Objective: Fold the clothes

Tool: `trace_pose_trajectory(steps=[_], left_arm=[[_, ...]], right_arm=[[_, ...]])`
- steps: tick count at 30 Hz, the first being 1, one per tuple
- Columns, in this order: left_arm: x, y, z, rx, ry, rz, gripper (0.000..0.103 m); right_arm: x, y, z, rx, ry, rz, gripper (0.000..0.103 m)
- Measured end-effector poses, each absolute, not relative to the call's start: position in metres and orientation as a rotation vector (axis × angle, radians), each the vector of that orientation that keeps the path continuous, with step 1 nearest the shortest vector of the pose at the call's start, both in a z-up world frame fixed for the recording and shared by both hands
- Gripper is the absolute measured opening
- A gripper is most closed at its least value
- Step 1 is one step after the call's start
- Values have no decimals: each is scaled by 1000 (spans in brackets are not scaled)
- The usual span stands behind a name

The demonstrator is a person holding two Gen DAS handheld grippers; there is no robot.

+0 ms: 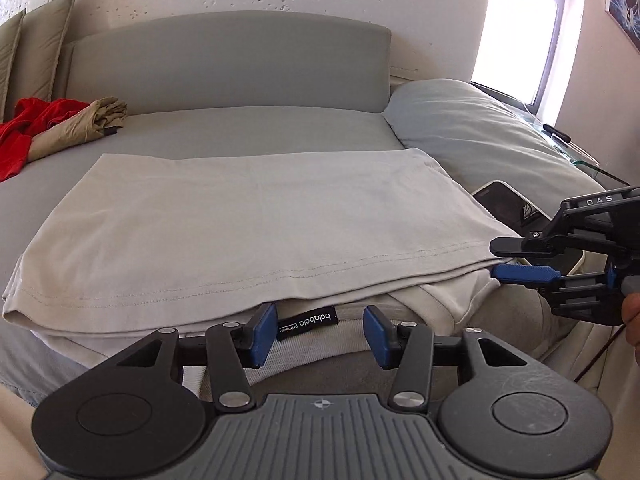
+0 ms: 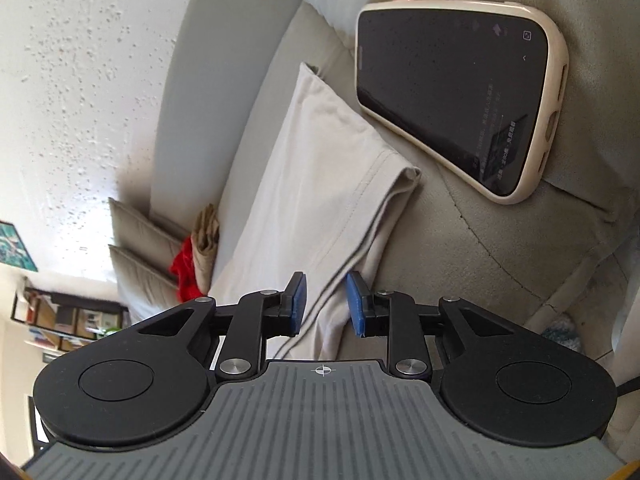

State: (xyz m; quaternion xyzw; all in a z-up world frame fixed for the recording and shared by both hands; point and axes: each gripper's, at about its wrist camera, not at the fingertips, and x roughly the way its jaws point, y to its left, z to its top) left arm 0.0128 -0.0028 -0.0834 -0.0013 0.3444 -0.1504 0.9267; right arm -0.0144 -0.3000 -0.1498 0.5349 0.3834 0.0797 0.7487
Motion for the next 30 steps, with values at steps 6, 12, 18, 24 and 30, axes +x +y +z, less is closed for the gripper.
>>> trace_pose_trajectory(steps=[6, 12, 18, 24, 30], left_arm=[[13, -1, -84, -19, 707, -319, 56], [13, 0, -85, -33, 709, -323, 58], [12, 4, -85, -40, 708, -329, 58], [9, 7, -84, -55, 708, -331, 58], [9, 19, -83, -113, 717, -302, 57]], right_arm=[[-15, -302, -151, 1186, 776, 129, 33], [-10, -303, -150, 1176, 707, 46, 39], [-12, -312, -153, 1170, 676, 7, 30], [-13, -311, -149, 1092, 654, -1, 8], [-25, -302, -121, 917, 599, -44, 1]])
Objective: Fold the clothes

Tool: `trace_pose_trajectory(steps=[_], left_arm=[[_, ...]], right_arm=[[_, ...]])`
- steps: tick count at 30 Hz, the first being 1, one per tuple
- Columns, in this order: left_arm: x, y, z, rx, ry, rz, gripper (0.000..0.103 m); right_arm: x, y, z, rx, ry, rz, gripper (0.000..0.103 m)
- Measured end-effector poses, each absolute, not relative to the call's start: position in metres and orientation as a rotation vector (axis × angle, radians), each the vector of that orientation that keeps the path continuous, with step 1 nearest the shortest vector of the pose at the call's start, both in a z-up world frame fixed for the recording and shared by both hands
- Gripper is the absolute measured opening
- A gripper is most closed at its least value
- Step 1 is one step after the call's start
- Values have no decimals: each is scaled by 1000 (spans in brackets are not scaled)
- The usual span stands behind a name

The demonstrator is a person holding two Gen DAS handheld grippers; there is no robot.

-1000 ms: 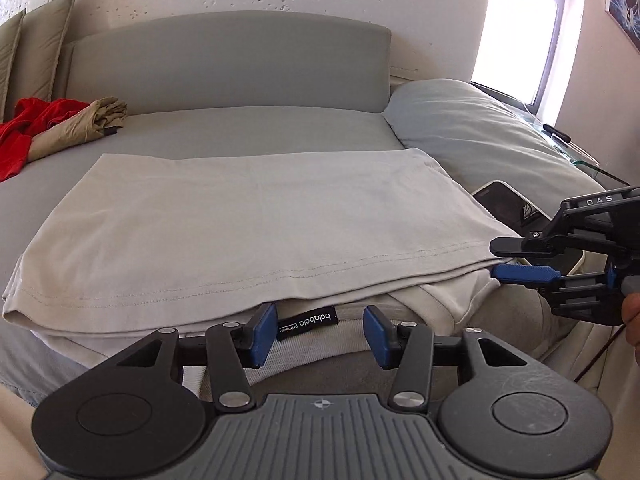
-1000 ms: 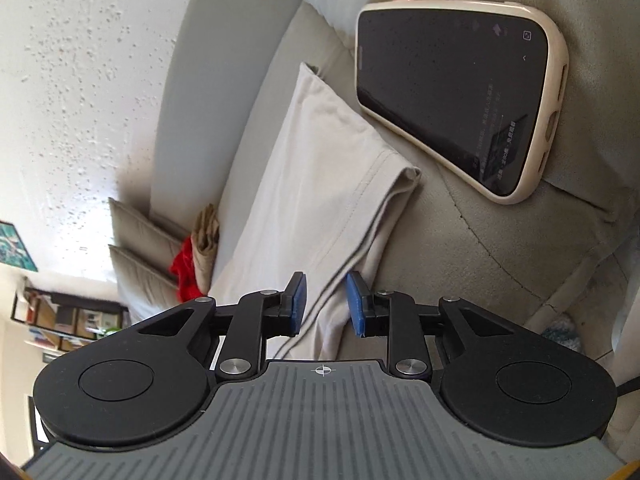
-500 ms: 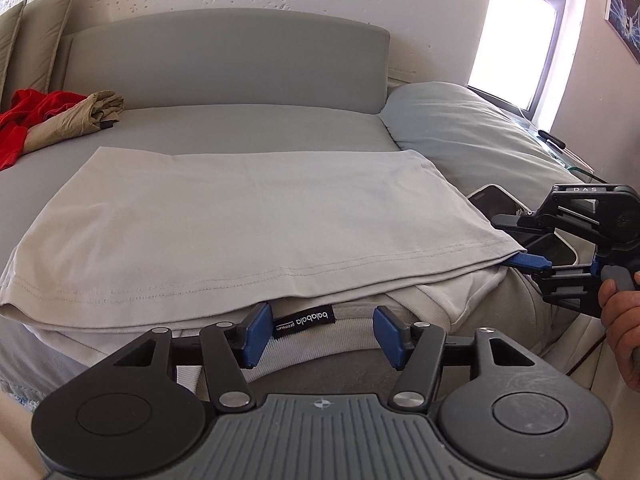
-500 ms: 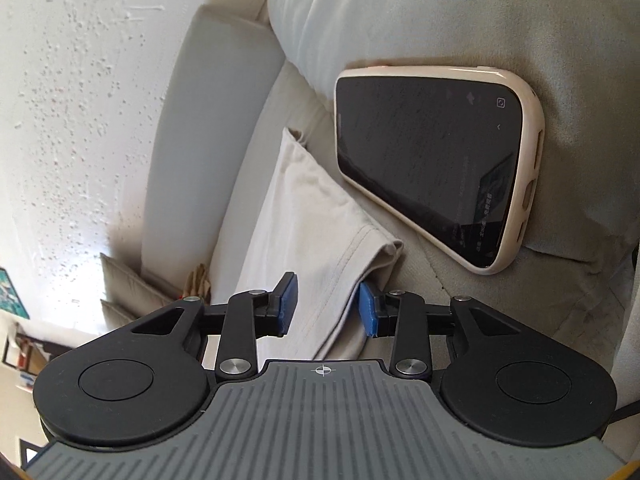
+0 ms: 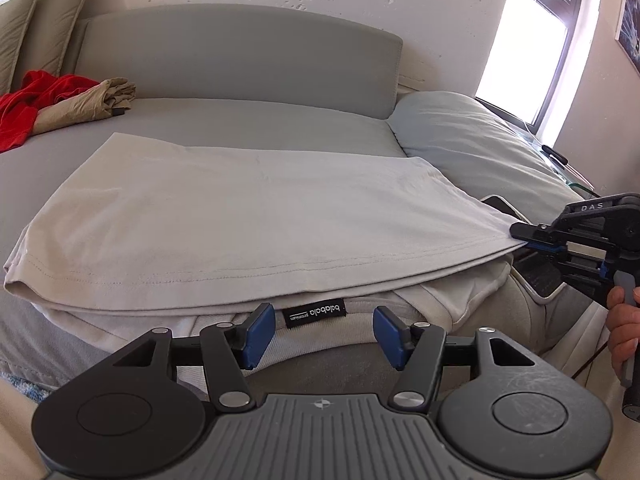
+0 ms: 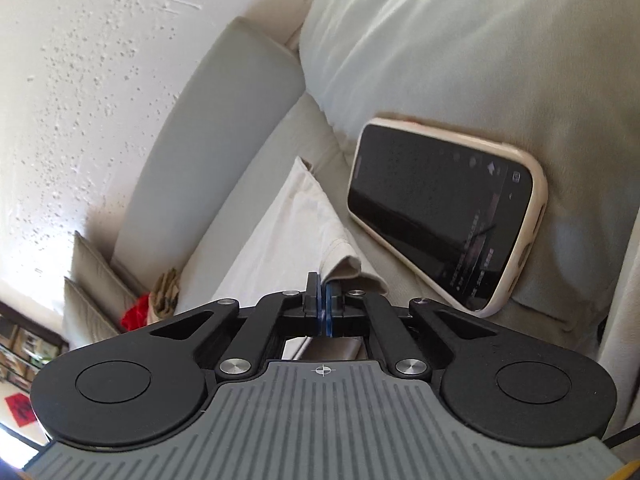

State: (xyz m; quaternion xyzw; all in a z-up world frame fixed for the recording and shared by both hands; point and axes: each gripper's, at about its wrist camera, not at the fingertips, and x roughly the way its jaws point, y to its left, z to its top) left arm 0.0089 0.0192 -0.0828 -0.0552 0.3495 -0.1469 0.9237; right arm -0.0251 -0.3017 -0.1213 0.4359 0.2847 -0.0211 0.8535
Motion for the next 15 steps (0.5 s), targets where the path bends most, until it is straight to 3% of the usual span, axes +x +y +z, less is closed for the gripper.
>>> trace_pose_trajectory(steps=[4, 9, 12, 15], left_arm=[[9, 28, -82, -141, 726, -272, 57], [9, 33, -78, -165, 729, -242, 56], [4, 35, -70, -165, 702, -244, 56], [3, 35, -58, -145, 643, -250, 56]], right_arm=[[-34, -301, -111, 899, 615, -75, 1], [-34, -302, -125, 895, 767, -106, 2], [-40, -307, -125, 917, 816, -151, 9], [-54, -296, -102, 766, 754, -192, 18]])
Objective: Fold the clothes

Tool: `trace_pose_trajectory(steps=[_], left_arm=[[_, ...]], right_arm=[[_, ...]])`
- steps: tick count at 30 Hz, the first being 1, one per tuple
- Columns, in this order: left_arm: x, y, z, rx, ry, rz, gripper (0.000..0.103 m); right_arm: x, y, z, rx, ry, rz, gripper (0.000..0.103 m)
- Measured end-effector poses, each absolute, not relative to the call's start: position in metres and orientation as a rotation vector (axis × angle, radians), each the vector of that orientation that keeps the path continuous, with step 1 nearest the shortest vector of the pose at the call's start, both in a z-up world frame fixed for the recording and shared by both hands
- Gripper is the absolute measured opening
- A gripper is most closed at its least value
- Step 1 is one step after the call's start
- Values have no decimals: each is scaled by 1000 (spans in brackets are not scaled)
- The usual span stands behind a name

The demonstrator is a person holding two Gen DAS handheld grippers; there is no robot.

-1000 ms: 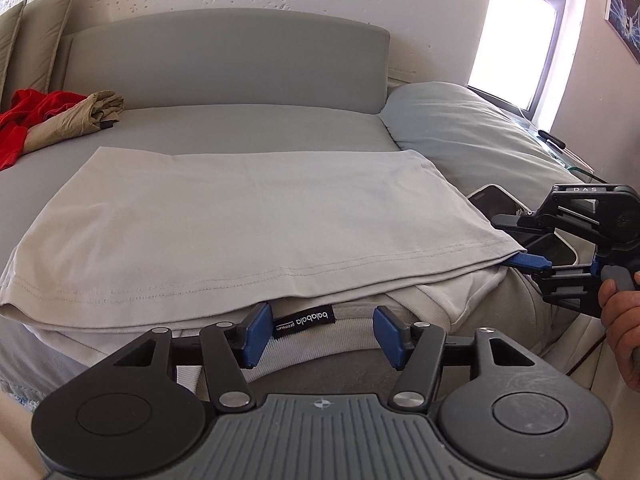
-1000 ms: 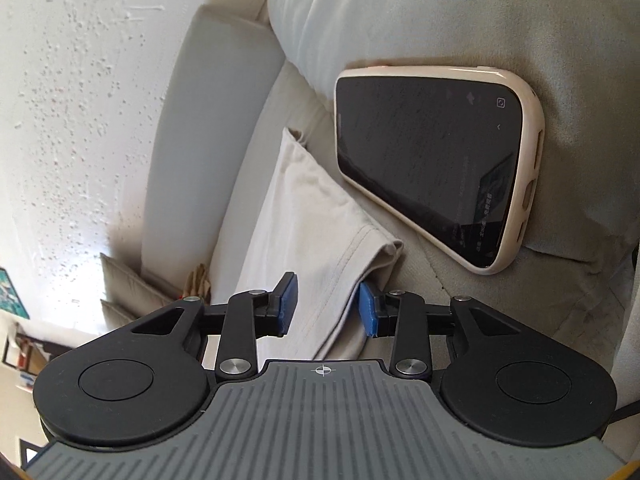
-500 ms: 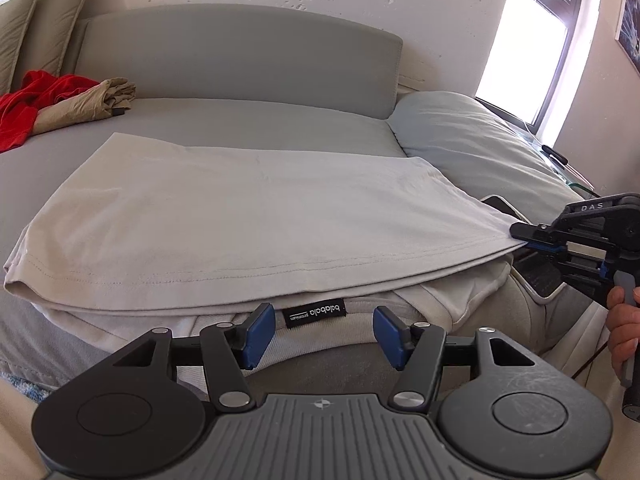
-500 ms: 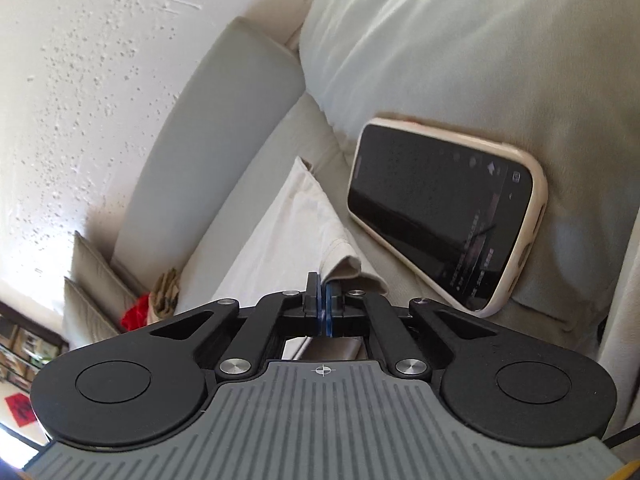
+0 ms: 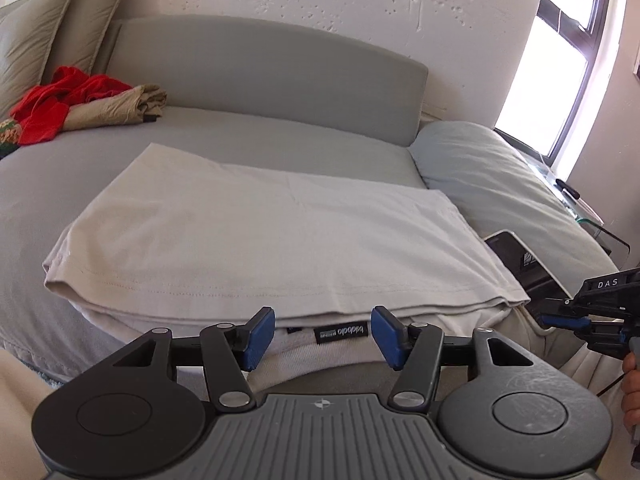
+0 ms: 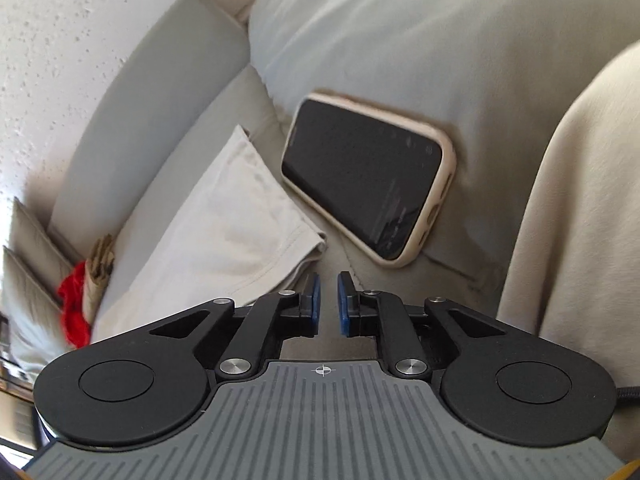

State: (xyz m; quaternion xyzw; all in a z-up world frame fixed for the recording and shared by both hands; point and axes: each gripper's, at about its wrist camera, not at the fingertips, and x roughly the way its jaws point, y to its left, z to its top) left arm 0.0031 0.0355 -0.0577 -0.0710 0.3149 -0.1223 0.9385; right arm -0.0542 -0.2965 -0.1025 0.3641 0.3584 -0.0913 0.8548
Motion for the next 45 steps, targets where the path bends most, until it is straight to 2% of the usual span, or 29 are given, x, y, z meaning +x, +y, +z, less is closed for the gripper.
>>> trace_pose_trajectory(steps=[2, 5, 8, 9, 11, 16, 19, 20, 24, 27, 29, 33, 40, 45], left_arm=[[13, 30, -53, -88, 623, -239, 56], [37, 15, -52, 38, 627, -217, 52], [52, 14, -60, 127, 685, -163, 49], [50, 19, -62, 128, 711, -140, 46], [46, 30, -67, 129, 763, -94, 46], [30, 62, -69, 60, 781, -40, 48], [20, 60, -61, 32, 681, -46, 42], [19, 54, -59, 36, 647, -65, 42], [25, 26, -61, 101, 573, -143, 48], [33, 12, -73, 126, 649, -140, 50], [33, 9, -80, 143, 700, -120, 53], [28, 12, -78, 145, 734, -116, 53], [16, 23, -73, 66, 758, -83, 60], [14, 27, -68, 55, 744, -39, 61]], right_arm=[[-58, -284, -88, 630, 675, -176, 19], [-32, -251, -80, 371, 670, -71, 25], [-5, -225, -87, 190, 631, 18, 24], [-2, -224, -91, 178, 650, 0, 22], [2, -224, -100, 153, 688, -38, 19], [-16, -244, -93, 159, 715, -218, 21], [-21, -239, -87, 159, 647, -197, 24], [-22, -233, -85, 139, 617, -176, 29], [-18, -195, -84, 53, 543, 4, 32], [-10, -175, -91, 18, 561, 109, 34], [-5, -170, -99, 15, 639, 129, 45], [-11, -178, -98, 25, 686, 124, 47], [-37, -190, -92, 66, 764, 143, 54], [-55, -211, -84, 270, 759, 165, 58]])
